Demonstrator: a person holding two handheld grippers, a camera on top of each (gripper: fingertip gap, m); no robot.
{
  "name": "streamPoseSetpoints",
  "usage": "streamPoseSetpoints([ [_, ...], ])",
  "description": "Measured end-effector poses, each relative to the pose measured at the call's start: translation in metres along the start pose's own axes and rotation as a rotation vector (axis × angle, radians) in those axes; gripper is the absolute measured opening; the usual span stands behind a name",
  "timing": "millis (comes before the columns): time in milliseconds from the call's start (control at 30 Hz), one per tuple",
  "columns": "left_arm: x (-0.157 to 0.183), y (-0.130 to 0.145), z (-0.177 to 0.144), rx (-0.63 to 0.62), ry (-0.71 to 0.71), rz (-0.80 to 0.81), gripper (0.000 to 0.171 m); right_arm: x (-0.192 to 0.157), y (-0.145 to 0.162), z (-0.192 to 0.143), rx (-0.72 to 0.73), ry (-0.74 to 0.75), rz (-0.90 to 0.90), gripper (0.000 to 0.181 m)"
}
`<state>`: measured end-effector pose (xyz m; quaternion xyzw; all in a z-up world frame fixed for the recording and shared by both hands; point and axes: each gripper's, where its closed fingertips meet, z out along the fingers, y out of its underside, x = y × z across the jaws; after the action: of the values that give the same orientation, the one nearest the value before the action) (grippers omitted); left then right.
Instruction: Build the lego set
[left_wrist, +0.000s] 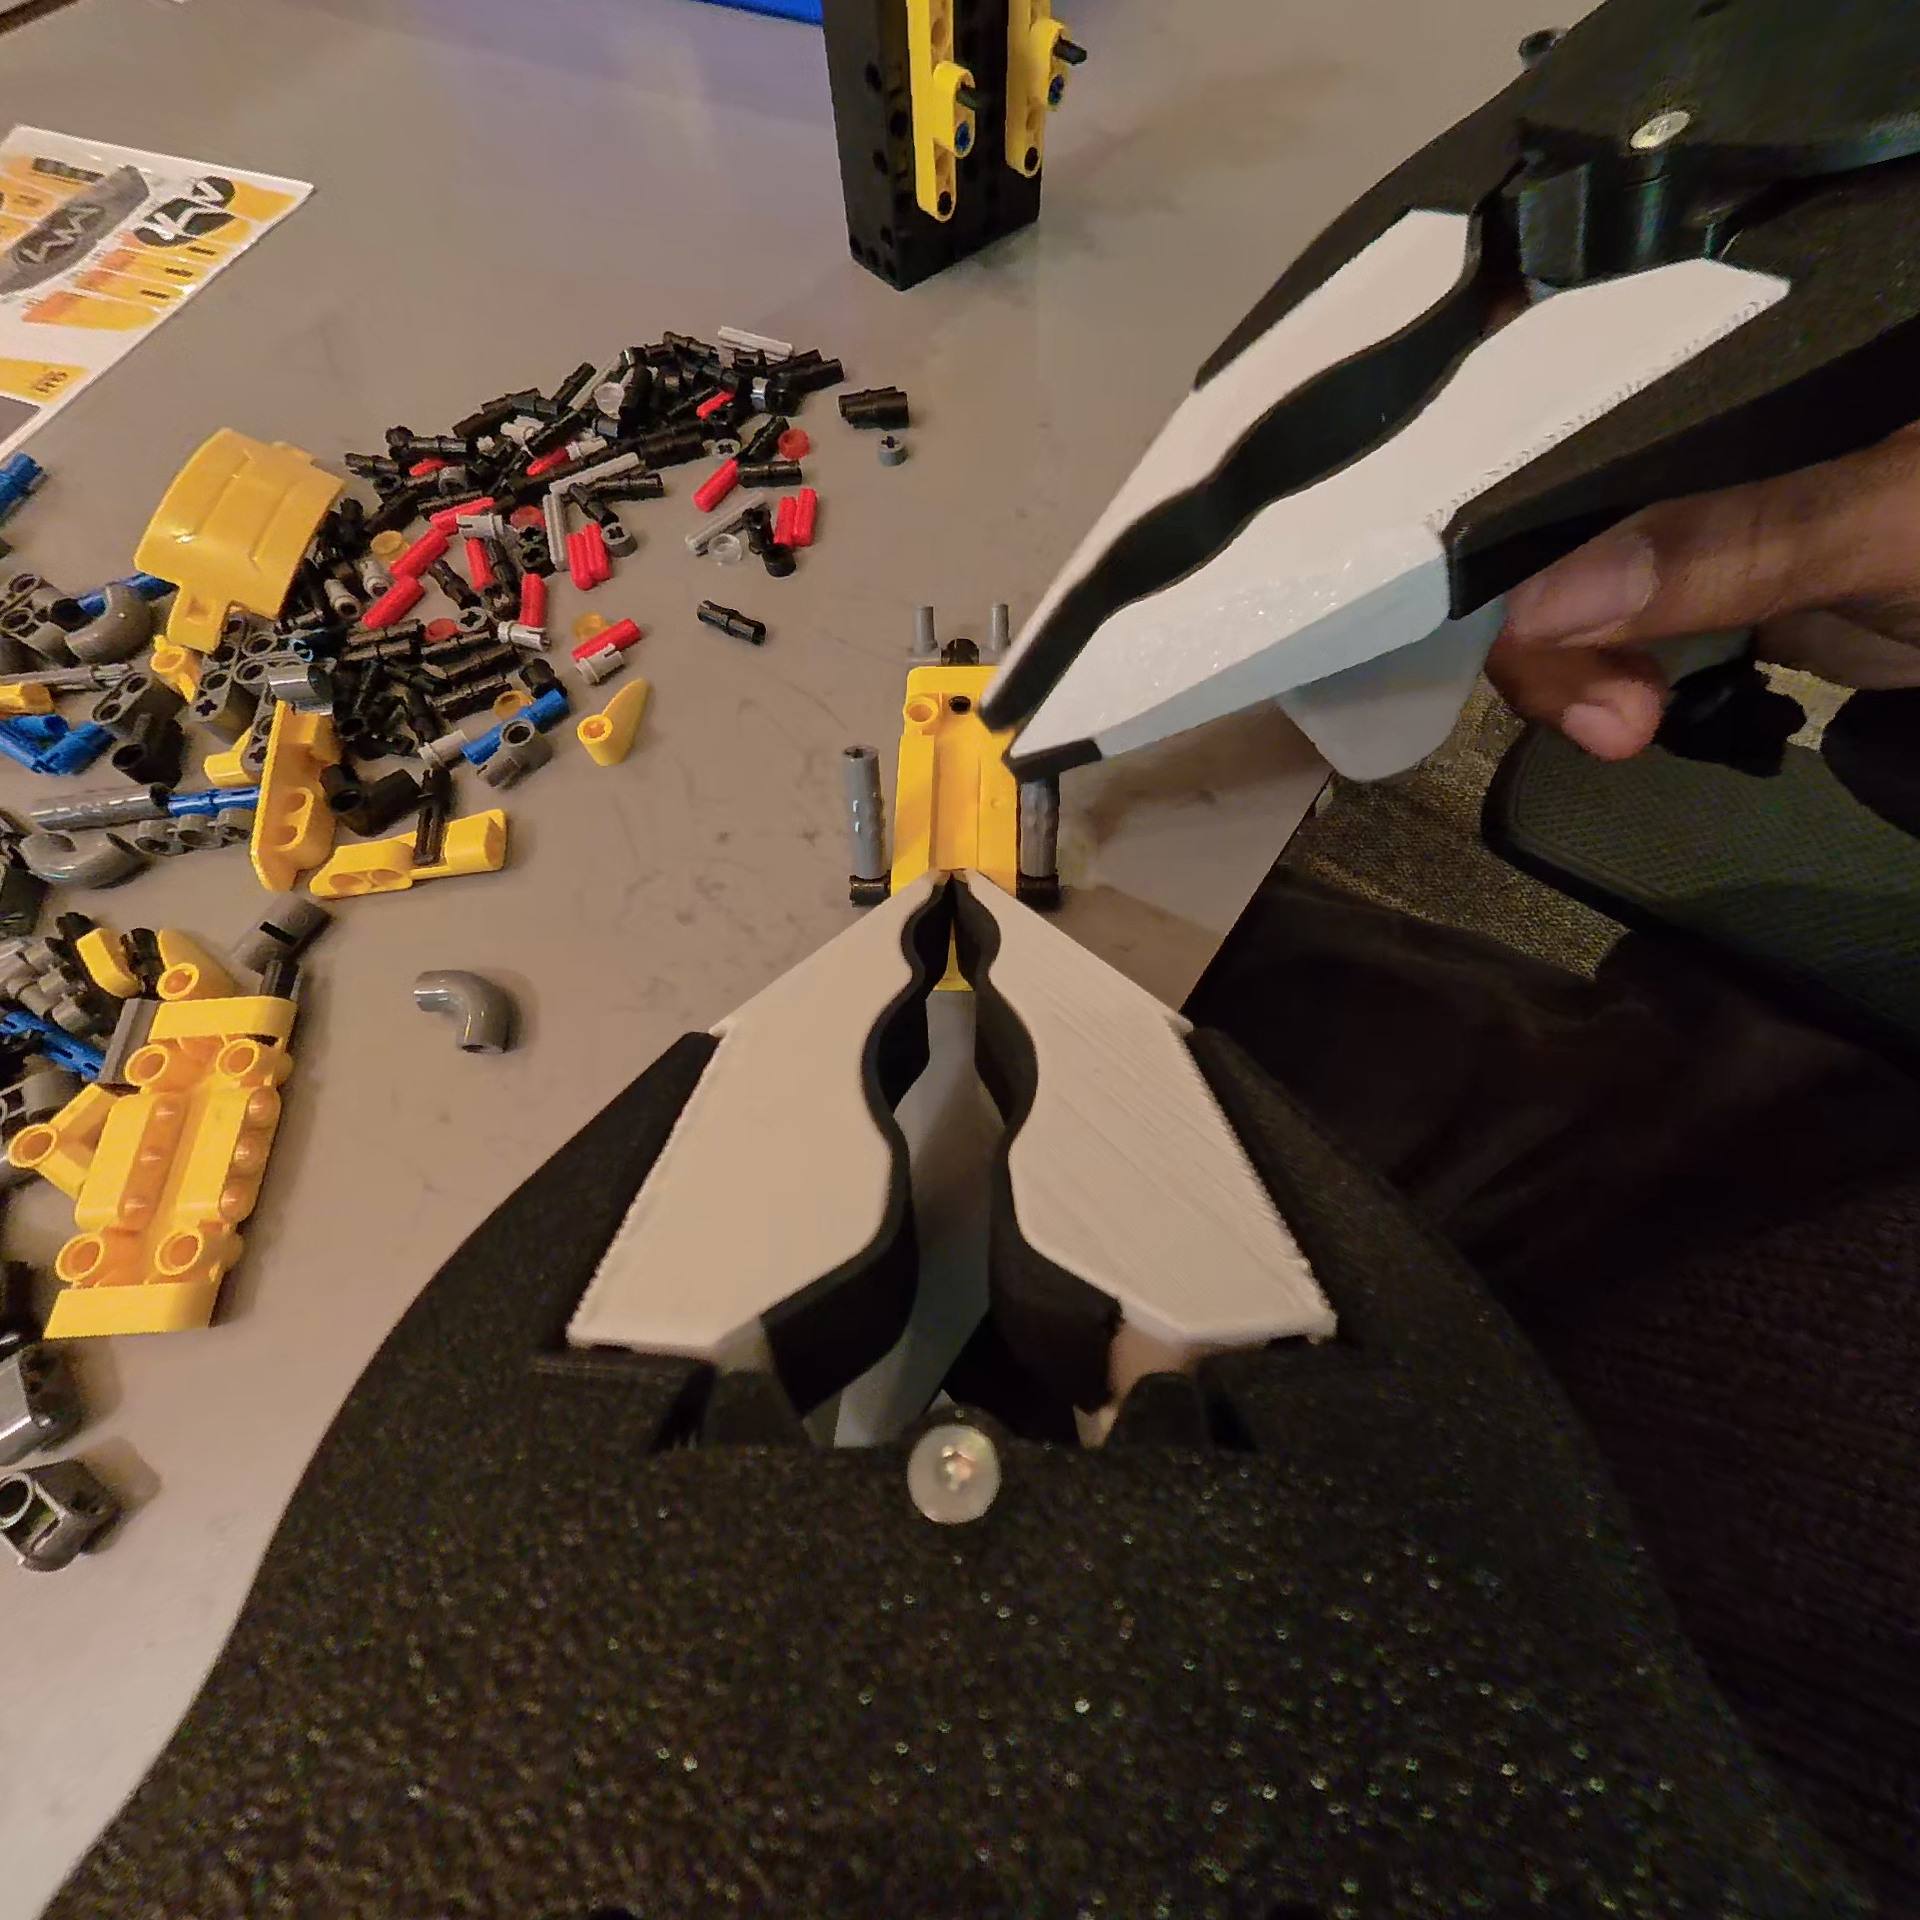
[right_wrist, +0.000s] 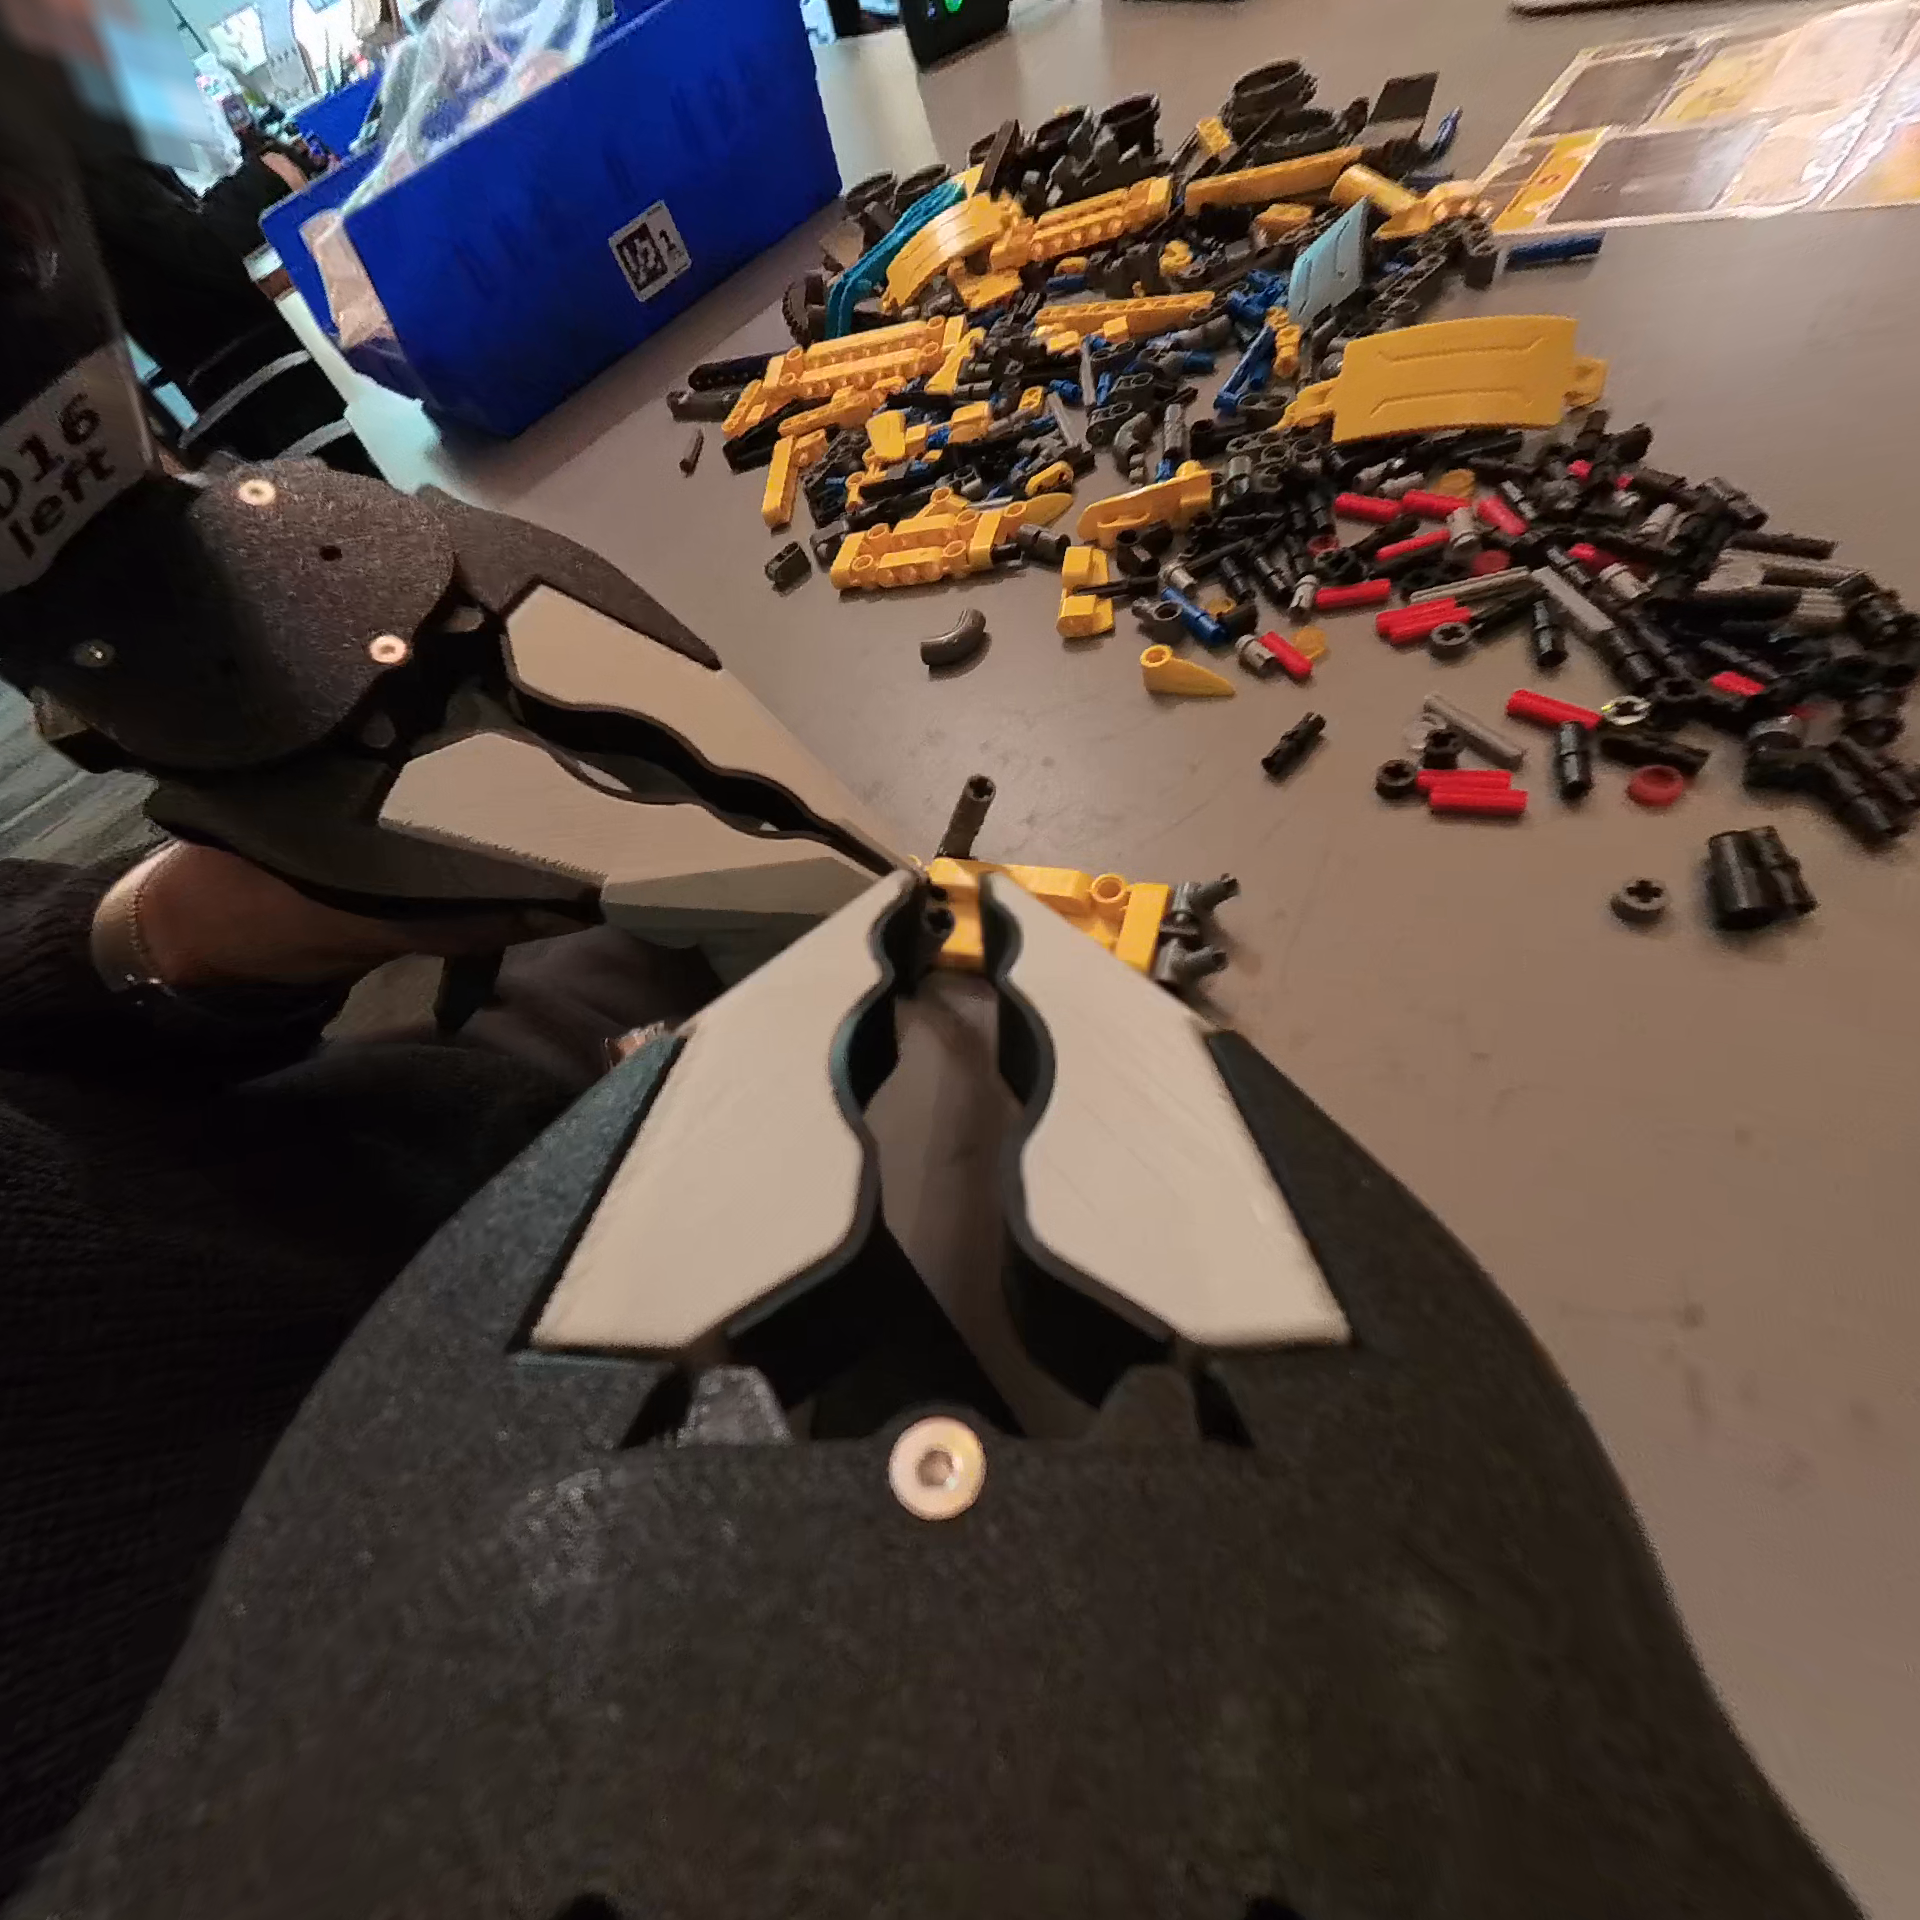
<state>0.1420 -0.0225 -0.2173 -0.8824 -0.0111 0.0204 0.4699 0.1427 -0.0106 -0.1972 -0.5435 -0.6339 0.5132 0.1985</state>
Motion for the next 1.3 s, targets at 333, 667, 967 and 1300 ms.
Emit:
streamPoseSetpoints([
  [333,0.0,0.0,0.0,0.0,0.0,0.0,0.0,0.02,-0.029,-0.013,0.105,0.047,0.029,0.023],
  [667,0.0,0.0,0.0,0.003,-0.002,0.006,0.0,0.018,-0.028,0.012,0.052,0.008,-0.016,0.023],
  [967,-0.003,0.001,-0.001,-0.075,0.025,0.043,0.0,0.031,-0.039,-0.016,0.147,0.024,-0.047,0.014],
  [1300,-0.014,0.001,0.001,-0.129,0.17,0.086,0.0,0.018,-0.039,-0.021,0.196,-0.083,-0.053,0.001],
])
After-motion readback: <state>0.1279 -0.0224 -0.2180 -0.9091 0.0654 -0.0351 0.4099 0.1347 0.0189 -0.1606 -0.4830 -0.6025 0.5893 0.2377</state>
